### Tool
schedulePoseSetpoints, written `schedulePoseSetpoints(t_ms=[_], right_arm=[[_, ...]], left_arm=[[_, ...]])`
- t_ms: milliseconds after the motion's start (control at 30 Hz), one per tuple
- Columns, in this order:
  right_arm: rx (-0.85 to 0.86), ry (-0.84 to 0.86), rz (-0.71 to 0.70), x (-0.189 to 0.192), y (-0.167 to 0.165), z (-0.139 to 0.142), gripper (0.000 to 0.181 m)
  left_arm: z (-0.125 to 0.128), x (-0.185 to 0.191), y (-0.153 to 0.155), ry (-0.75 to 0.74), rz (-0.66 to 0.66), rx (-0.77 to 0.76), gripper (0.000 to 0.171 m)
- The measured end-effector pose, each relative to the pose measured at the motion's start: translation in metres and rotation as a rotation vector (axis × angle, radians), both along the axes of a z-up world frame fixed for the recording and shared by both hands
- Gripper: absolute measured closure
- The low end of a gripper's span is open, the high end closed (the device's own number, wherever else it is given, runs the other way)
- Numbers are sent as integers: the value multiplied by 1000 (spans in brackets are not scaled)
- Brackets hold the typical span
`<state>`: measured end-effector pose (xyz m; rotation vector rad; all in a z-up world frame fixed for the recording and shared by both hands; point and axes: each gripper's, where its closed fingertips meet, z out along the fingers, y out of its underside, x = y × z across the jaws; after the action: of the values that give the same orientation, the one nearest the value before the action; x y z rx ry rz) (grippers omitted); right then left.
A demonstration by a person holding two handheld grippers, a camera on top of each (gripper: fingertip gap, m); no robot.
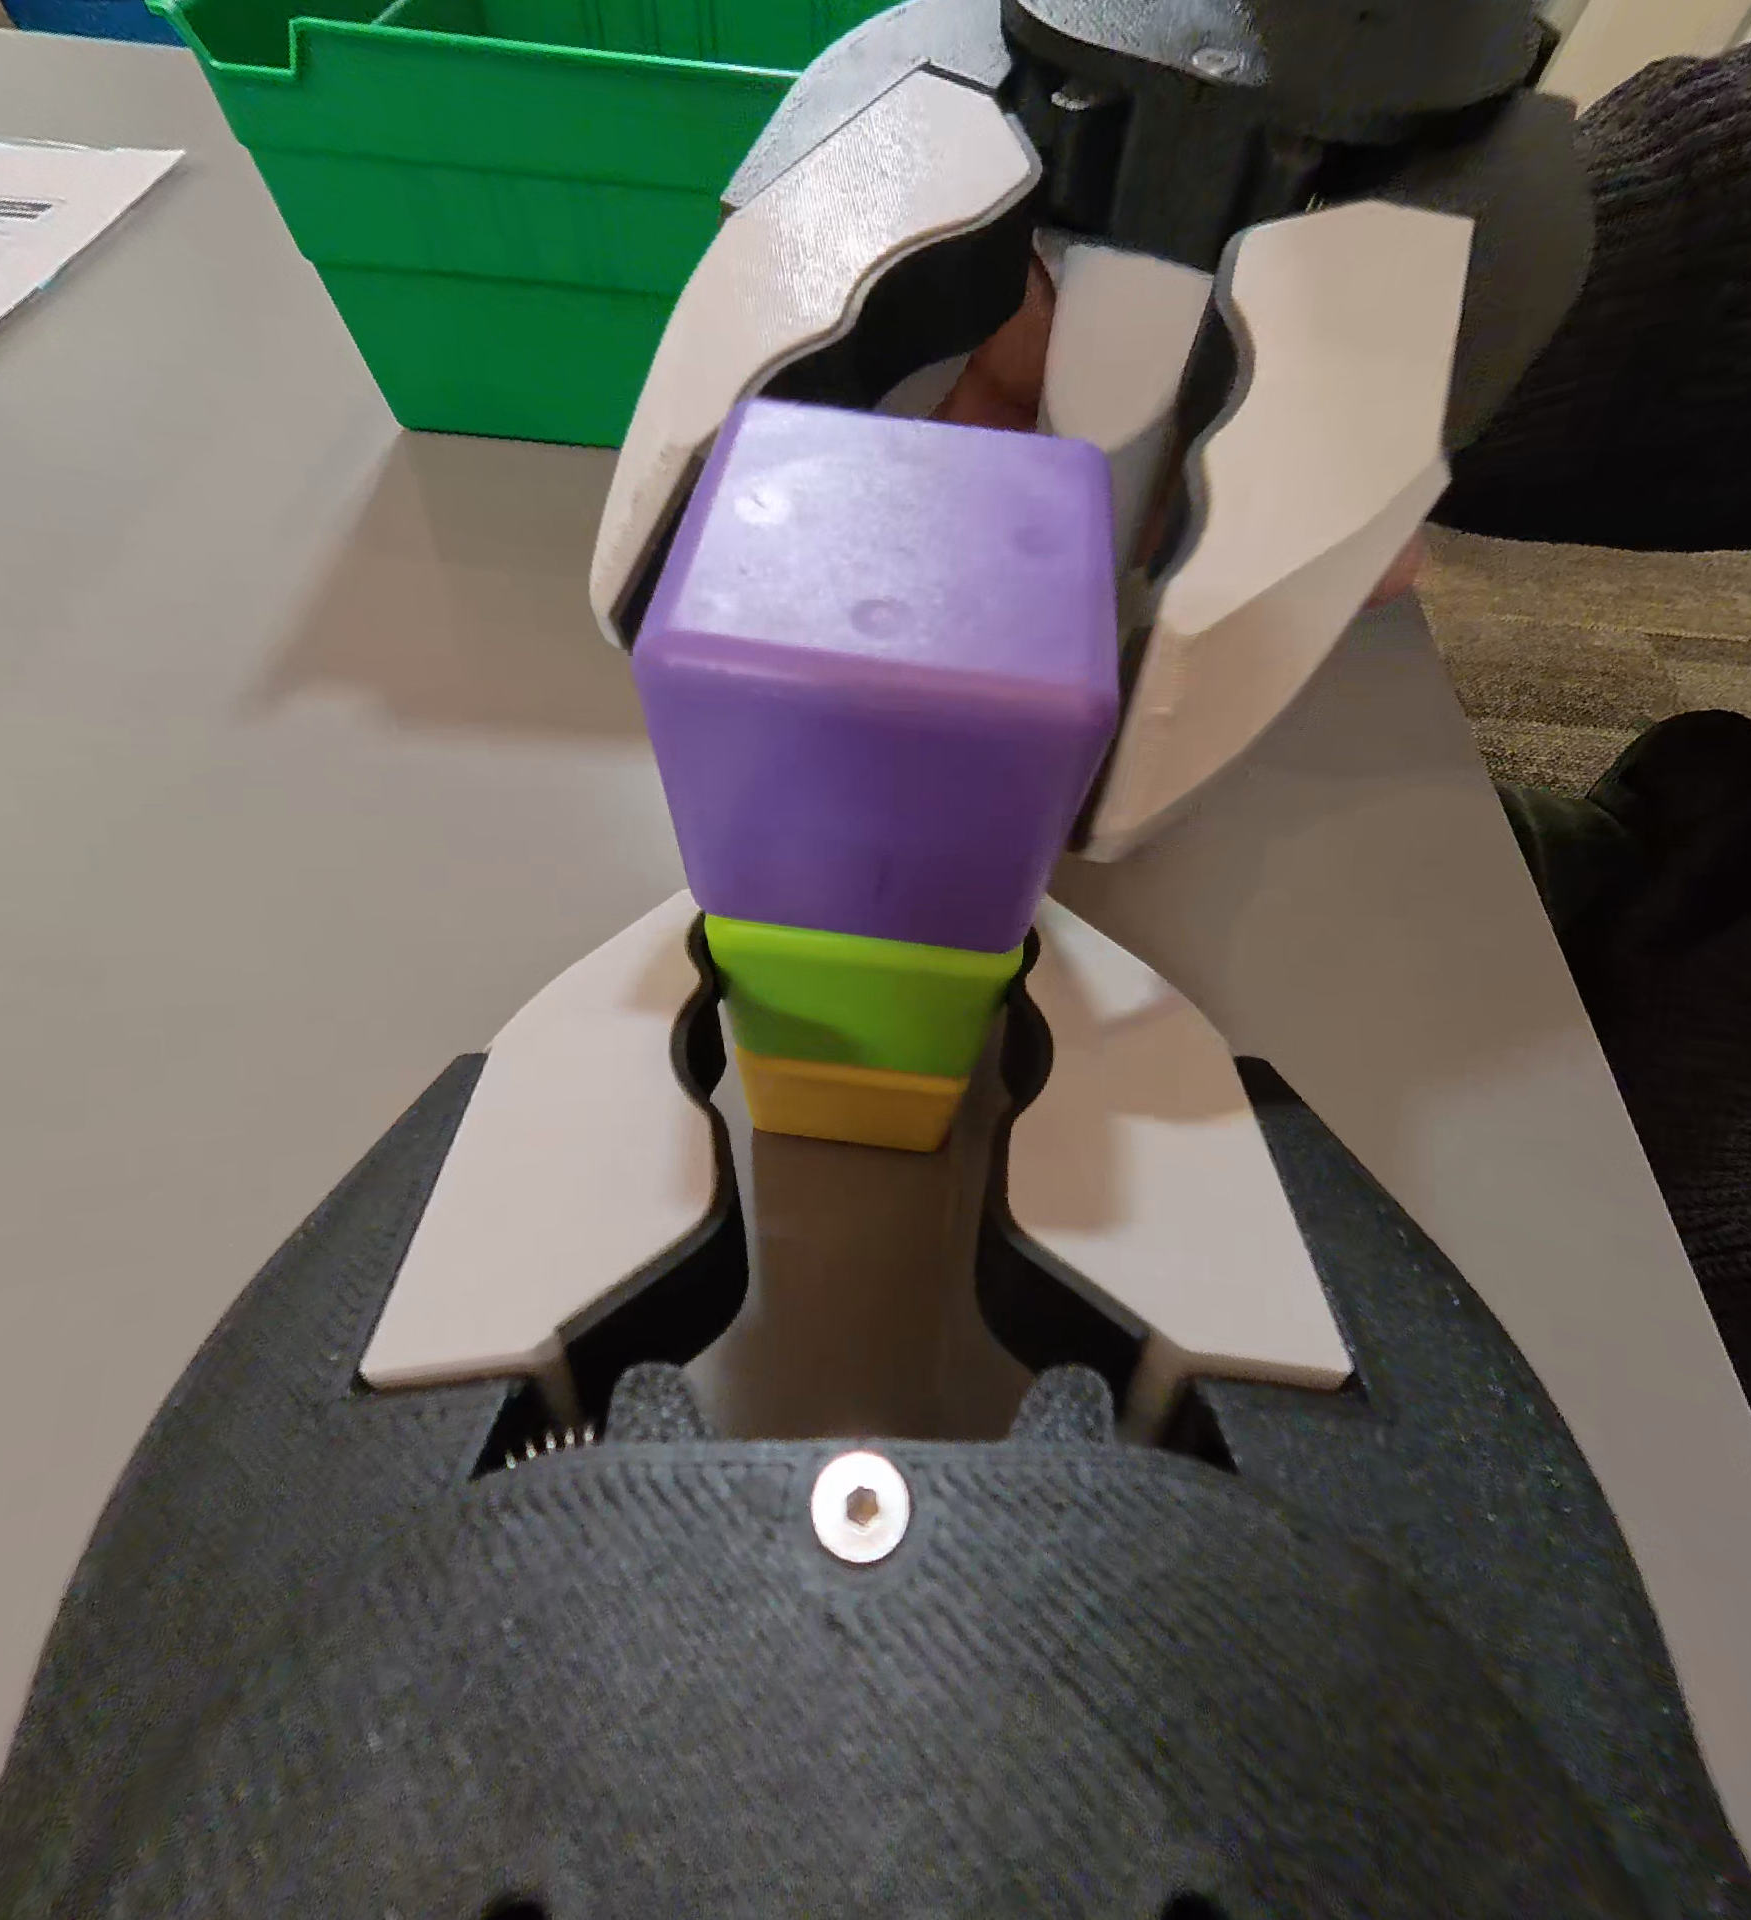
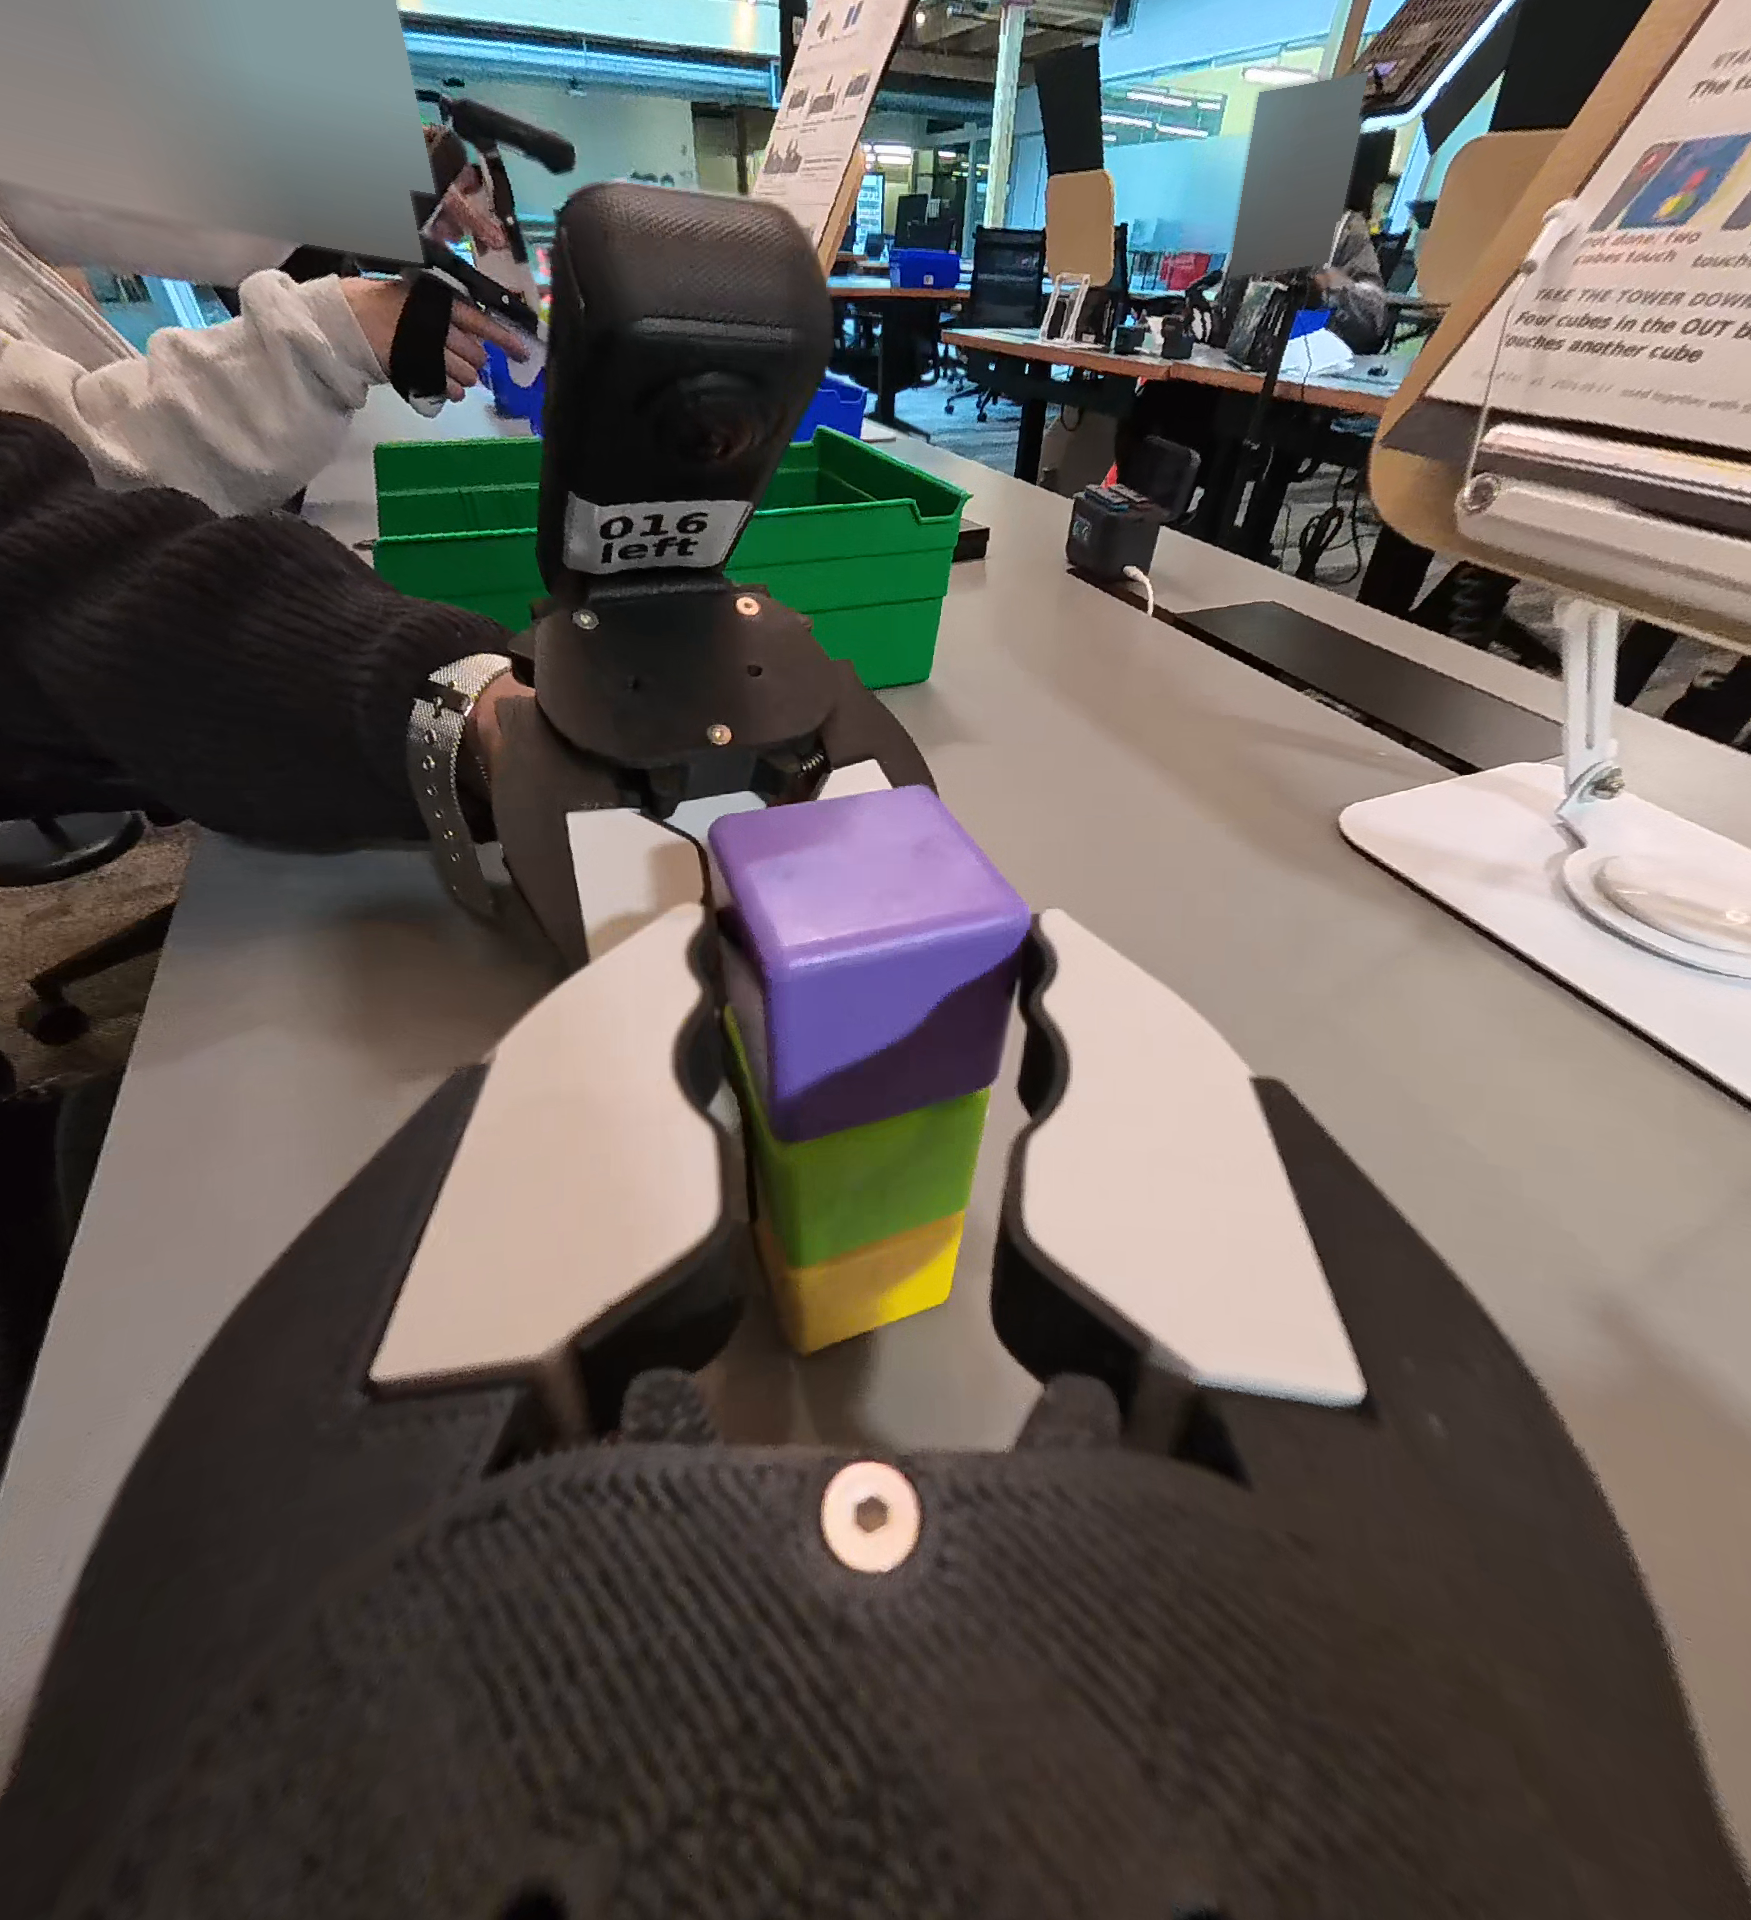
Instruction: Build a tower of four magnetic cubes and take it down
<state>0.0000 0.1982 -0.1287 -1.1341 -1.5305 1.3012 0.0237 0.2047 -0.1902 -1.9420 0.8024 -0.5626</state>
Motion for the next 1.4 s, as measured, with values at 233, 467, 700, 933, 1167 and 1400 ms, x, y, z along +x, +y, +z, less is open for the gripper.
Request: schedulePoseSetpoints(t_ms=[233,467,700,933,1167,1400], right_arm=[[-1,17,0,1,1,0,127],[180,73,-166,-2,18,10,129],[140,103,-268,11,38,50,130],[424,54,-518,59,102,111,130],[445,-221,-855,153,213,94,130],[279,-682,-986,220,273,-8,130]], left_arm=[[0,0,0,3,-1,1,120],[-1,-3,2,3,20,-5,121],[-2,1,0,37,1,12,121],[-2,1,0,39,2,13,121],[-4,1,0,52,3,8,122],[-6,1,0,60,2,3,122]])
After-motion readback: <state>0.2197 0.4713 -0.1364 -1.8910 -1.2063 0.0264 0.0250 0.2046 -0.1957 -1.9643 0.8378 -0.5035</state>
